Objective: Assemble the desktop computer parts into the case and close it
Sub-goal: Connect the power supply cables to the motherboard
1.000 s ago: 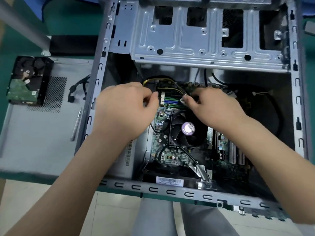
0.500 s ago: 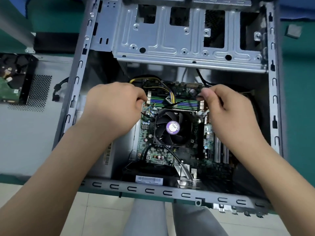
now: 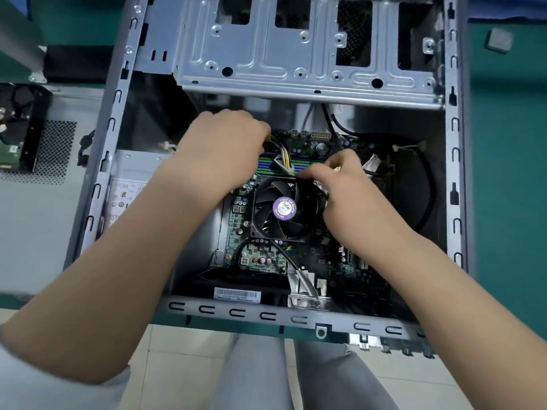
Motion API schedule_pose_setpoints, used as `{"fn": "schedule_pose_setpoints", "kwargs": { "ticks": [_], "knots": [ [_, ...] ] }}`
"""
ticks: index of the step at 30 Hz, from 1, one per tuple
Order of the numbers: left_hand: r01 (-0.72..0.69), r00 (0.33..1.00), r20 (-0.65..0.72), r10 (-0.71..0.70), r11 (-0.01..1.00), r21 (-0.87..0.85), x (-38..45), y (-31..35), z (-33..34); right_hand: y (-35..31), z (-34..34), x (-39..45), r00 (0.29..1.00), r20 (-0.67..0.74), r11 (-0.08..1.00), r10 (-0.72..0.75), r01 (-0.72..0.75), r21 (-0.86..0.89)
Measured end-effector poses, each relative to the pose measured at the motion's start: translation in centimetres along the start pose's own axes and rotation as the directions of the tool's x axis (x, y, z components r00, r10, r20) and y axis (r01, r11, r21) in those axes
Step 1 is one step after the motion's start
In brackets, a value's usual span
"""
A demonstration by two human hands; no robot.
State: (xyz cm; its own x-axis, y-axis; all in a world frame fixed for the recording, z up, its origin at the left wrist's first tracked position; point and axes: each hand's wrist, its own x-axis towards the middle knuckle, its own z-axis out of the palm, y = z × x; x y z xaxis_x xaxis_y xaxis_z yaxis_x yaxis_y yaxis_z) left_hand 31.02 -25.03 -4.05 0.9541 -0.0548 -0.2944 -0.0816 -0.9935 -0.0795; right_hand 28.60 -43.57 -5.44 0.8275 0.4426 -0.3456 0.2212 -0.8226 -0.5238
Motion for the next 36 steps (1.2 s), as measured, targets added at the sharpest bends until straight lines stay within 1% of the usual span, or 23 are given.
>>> {"fn": "schedule_pose_setpoints", "kwargs": {
  "ticks": [2,3,6,7,8,10,11,12,13,14,16,18,20,22,23,25,27,29,31,33,34,36],
  "knots": [
    [0.022,1.0,0.012,-0.023,0.997,0.079,0.2,0.6,0.3,-0.1,0.3,0.1,1.0,0.001,1.0,0.006,-0.006,-0.015],
    [0.042,0.999,0.014,-0.043,0.996,0.083,0.3,1.0,0.6,-0.2,0.3,0.2,1.0,0.006,1.0,0.012,-0.012,-0.007],
    [0.088,0.996,0.031,-0.087,0.996,-0.024,0.2,2.3,1.4,-0.5,0.0,0.1,1.0,0.029,0.999,0.009,-0.01,0.032],
    [0.108,0.994,0.027,-0.107,0.993,-0.05,0.3,2.7,1.7,-0.6,-0.1,0.1,0.999,0.046,1.0,0.022,-0.022,-0.007],
    [0.124,0.992,0.016,-0.123,0.99,-0.06,0.4,3.1,1.9,-0.7,-0.2,0.1,0.997,0.058,0.995,0.051,-0.046,-0.083],
    [0.124,0.992,-0.022,-0.126,0.989,-0.075,0.8,3.6,2.0,-0.9,-0.3,0.6,0.984,0.053,0.96,0.169,-0.152,-0.237],
    [0.117,0.992,-0.036,-0.121,0.988,-0.101,1.0,3.7,2.0,-1.0,-0.6,1.2,0.968,0.045,0.939,0.246,-0.226,-0.26],
    [0.115,0.991,-0.046,-0.123,0.981,-0.154,1.2,3.7,1.9,-1.1,-0.9,1.9,0.951,0.039,0.926,0.307,-0.289,-0.245],
    [0.122,0.989,-0.056,-0.139,0.965,-0.231,1.4,3.6,1.8,-1.0,-1.1,2.7,0.943,0.039,0.925,0.331,-0.316,-0.209],
    [0.139,0.984,-0.067,-0.168,0.939,-0.314,1.5,3.4,1.7,-0.9,-1.2,3.3,0.948,0.044,0.939,0.317,-0.306,-0.159],
    [0.178,0.966,-0.091,-0.241,0.879,-0.441,1.5,2.9,1.7,-0.6,-0.9,4.1,0.972,0.052,0.973,0.23,-0.228,-0.031],
    [0.199,0.959,-0.081,-0.273,0.845,-0.497,1.6,2.6,1.7,-0.3,-0.4,4.5,0.984,0.003,0.978,0.178,-0.177,0.113],
    [0.206,0.963,-0.041,-0.267,0.823,-0.53,1.7,2.6,1.7,-0.3,0.0,5.1,0.979,-0.037,0.942,0.202,-0.184,0.281],
    [0.208,0.966,-0.013,-0.257,0.809,-0.55,1.8,2.7,1.6,-0.3,0.3,5.6,0.97,-0.037,0.897,0.241,-0.208,0.389],
    [0.209,0.967,-0.01,-0.256,0.809,-0.549,1.8,2.8,1.6,-0.4,0.5,5.7,0.968,-0.046,0.891,0.245,-0.207,0.404],
    [0.206,0.969,-0.002,-0.248,0.811,-0.547,1.8,2.9,1.6,-0.3,0.9,5.7,0.964,-0.11,0.899,0.242,-0.18,0.399],
    [0.2,0.973,0.018,-0.229,0.805,-0.559,1.6,2.9,1.7,-0.1,1.1,5.5,0.955,-0.183,0.933,0.233,-0.166,0.32],
    [0.188,0.976,0.014,-0.217,0.813,-0.551,1.4,2.7,1.8,0.3,1.1,5.5,0.941,-0.233,0.955,0.245,-0.193,0.226],
    [0.182,0.976,-0.002,-0.219,0.817,-0.547,1.3,2.4,1.9,0.8,0.9,5.8,0.919,-0.261,0.946,0.294,-0.241,0.217],
    [0.171,0.979,0.01,-0.202,0.804,-0.569,1.2,2.2,1.9,1.2,0.8,5.9,0.904,-0.289,0.945,0.313,-0.267,0.19],
    [0.174,0.982,0.033,-0.187,0.814,-0.554,1.2,2.2,1.9,1.5,0.8,6.0,0.903,-0.295,0.946,0.314,-0.272,0.174],
    [0.141,0.989,0.099,-0.107,0.876,-0.462,1.3,2.3,2.1,1.9,0.7,6.0,0.901,-0.287,0.941,0.325,-0.277,0.197]
  ]
}}
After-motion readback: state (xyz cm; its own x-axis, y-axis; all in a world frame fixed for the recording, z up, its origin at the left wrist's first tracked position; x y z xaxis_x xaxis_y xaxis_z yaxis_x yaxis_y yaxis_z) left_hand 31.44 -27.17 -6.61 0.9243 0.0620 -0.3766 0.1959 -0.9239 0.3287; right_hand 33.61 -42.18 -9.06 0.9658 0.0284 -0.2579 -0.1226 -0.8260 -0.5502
